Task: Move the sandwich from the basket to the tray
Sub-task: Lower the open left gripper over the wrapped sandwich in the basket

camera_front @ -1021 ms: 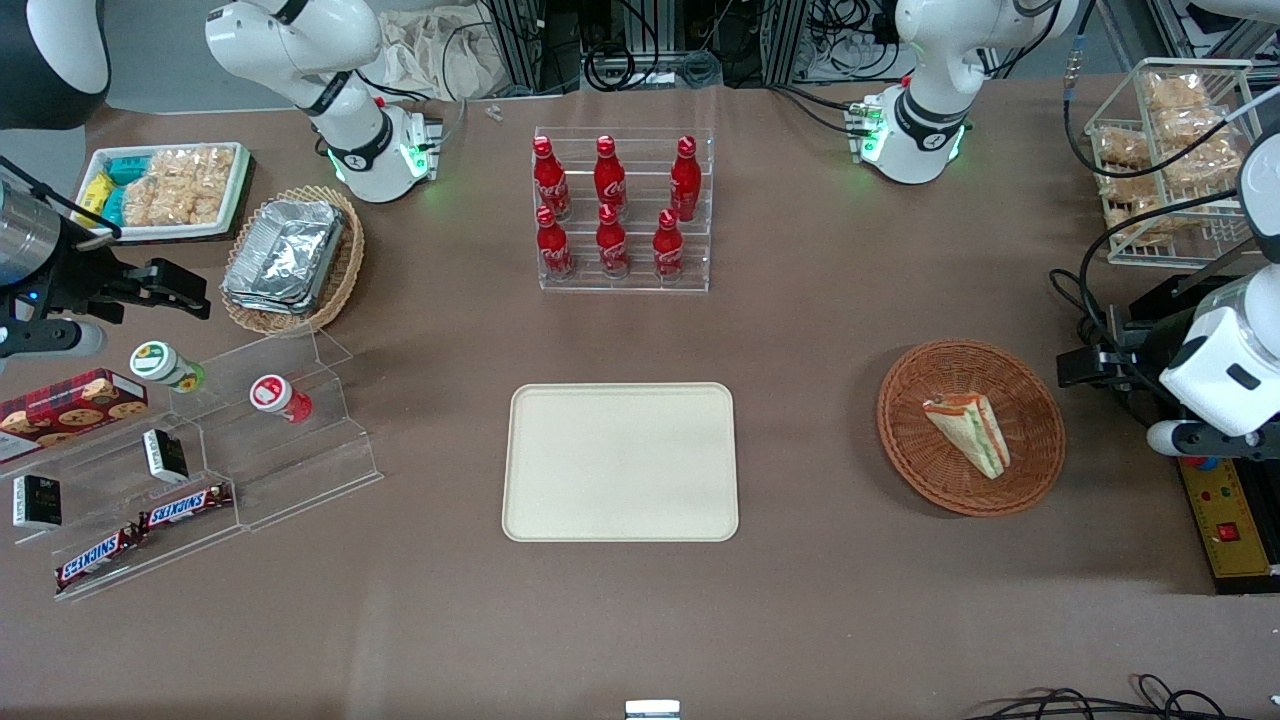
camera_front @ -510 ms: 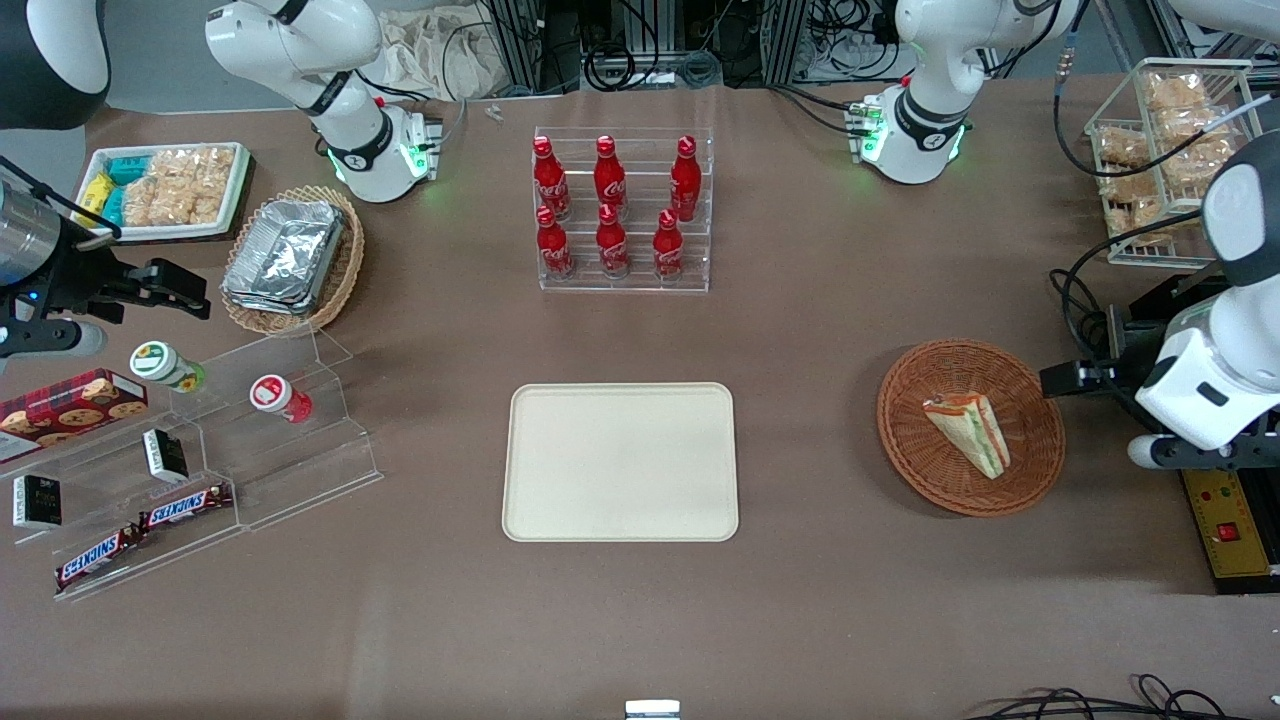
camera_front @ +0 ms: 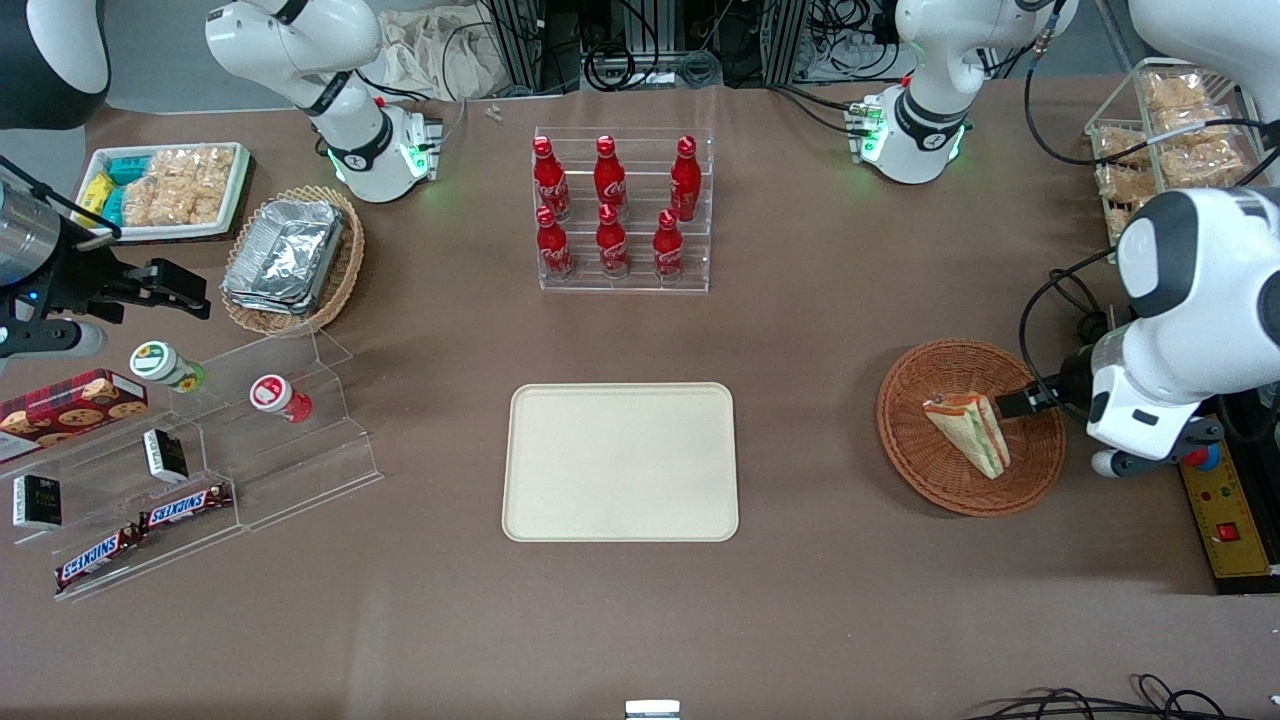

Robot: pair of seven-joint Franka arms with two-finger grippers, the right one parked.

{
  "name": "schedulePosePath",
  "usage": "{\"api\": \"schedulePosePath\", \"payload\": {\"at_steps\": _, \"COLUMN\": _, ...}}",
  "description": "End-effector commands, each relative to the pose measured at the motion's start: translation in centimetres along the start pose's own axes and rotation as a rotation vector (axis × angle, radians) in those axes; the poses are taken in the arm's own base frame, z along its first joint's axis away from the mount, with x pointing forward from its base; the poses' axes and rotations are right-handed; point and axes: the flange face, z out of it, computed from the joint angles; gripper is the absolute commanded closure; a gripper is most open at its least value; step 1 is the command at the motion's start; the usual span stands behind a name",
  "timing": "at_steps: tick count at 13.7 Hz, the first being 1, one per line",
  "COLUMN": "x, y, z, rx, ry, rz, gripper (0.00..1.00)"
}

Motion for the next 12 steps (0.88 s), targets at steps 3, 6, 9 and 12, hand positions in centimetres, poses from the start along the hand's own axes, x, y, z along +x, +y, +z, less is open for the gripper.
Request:
{"api": "schedulePosePath", "payload": {"at_steps": 3, "x": 1.8, "y": 0.2, "z": 7.3, "rx": 0.008, "ry": -0.026, "rz": -0.124, "gripper": 0.01}}
{"api": "schedulePosePath", "payload": {"at_steps": 6, "x": 2.0, "y": -0.4, "z": 10.9, "rx": -0.012, "ry": 0.011, "rz": -0.193, "gripper": 0.01}}
{"api": "schedulePosePath", "payload": {"at_steps": 9, "x": 1.9, "y": -0.5, "z": 13.2, "rx": -0.011, "ry": 0.018, "rz": -0.202, "gripper": 0.01}}
{"api": "schedulePosePath", "payload": {"at_steps": 12, "x": 1.1, "y": -0.8, "z": 15.9, "rx": -0.006, "ry": 0.011, "rz": -0.21, "gripper": 0.04}}
